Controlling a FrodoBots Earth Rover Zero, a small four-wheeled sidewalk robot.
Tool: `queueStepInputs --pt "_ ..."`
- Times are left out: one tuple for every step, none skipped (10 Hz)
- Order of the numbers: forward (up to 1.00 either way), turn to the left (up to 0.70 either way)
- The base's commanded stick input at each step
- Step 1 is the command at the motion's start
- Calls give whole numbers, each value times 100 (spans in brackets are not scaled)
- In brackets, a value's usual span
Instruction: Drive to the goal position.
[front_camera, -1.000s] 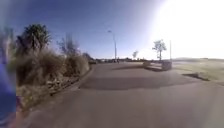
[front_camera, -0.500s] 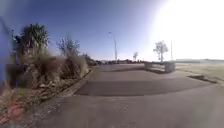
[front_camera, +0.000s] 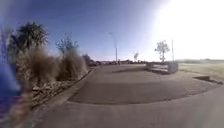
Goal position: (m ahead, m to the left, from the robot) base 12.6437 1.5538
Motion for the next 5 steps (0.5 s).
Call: queueStepInputs --pt "70 0" --pt "70 0" --pt "70 0" --pt "70 0" --pt "70 0"
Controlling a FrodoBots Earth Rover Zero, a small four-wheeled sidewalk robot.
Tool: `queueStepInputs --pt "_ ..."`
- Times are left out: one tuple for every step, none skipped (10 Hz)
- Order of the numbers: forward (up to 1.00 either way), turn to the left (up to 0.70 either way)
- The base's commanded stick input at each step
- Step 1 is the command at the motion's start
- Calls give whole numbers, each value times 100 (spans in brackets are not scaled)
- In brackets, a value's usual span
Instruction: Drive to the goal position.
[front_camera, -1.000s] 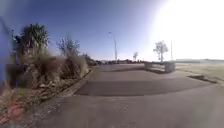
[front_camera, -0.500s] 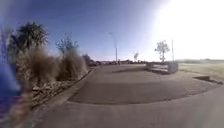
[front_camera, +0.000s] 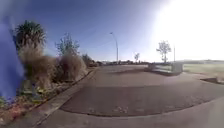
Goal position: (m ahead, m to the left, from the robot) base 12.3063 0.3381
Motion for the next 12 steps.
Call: queueStepInputs --pt "70 0" --pt "70 0" --pt "70 0" --pt "70 0" --pt "70 0" --pt "70 0" --pt "70 0" --pt "70 0" --pt "70 0" --pt "70 0" --pt "70 0" --pt "70 0"
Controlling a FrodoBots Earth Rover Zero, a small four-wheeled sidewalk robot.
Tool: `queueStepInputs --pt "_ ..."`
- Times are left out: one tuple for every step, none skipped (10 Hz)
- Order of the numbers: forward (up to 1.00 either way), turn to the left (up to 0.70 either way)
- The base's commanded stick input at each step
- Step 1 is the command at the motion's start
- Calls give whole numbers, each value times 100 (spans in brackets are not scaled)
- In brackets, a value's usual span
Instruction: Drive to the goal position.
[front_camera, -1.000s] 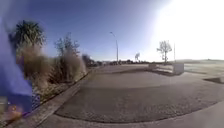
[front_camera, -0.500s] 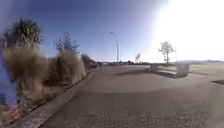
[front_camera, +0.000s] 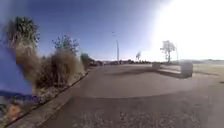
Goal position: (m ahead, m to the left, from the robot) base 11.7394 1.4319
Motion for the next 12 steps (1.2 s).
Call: queueStepInputs --pt "70 0" --pt "70 0" --pt "70 0" --pt "70 0" --pt "70 0" --pt "70 0" --pt "70 0" --pt "70 0" --pt "70 0" --pt "70 0" --pt "70 0" --pt "70 0"
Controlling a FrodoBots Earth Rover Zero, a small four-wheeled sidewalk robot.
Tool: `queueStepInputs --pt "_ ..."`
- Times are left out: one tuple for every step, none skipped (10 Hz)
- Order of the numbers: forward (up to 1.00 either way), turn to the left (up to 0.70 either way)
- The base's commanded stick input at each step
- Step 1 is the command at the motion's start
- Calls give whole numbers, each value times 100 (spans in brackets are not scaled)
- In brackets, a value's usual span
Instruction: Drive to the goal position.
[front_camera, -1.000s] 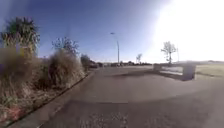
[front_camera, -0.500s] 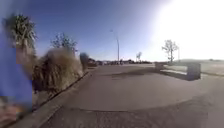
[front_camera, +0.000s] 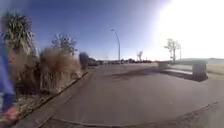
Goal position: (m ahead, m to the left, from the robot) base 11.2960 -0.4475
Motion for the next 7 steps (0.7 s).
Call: queueStepInputs --pt "70 0" --pt "70 0" --pt "70 0" --pt "70 0" --pt "70 0" --pt "70 0" --pt "70 0"
